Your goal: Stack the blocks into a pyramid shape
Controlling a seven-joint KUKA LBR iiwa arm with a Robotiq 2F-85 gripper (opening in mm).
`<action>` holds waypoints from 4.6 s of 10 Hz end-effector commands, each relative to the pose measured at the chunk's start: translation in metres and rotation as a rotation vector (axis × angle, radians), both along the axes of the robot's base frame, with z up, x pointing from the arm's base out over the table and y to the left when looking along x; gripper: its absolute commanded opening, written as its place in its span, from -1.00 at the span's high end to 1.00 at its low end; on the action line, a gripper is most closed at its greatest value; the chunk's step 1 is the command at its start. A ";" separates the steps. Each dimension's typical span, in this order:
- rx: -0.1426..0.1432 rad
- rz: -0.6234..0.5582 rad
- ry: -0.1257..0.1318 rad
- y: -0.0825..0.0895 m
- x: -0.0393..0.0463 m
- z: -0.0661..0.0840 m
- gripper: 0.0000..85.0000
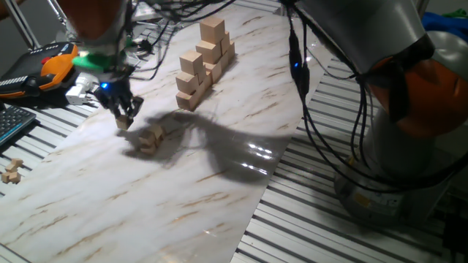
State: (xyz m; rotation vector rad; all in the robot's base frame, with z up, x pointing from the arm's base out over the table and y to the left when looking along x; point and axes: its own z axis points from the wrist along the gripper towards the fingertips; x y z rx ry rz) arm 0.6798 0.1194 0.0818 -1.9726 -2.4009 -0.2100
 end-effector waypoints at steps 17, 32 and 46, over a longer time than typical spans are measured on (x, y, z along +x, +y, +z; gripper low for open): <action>-0.105 1.531 -0.016 0.032 -0.0553 0.044 1.00; -0.204 1.824 -0.002 0.014 -0.0675 0.036 1.00; -0.100 1.345 0.052 0.009 -0.0799 0.021 1.00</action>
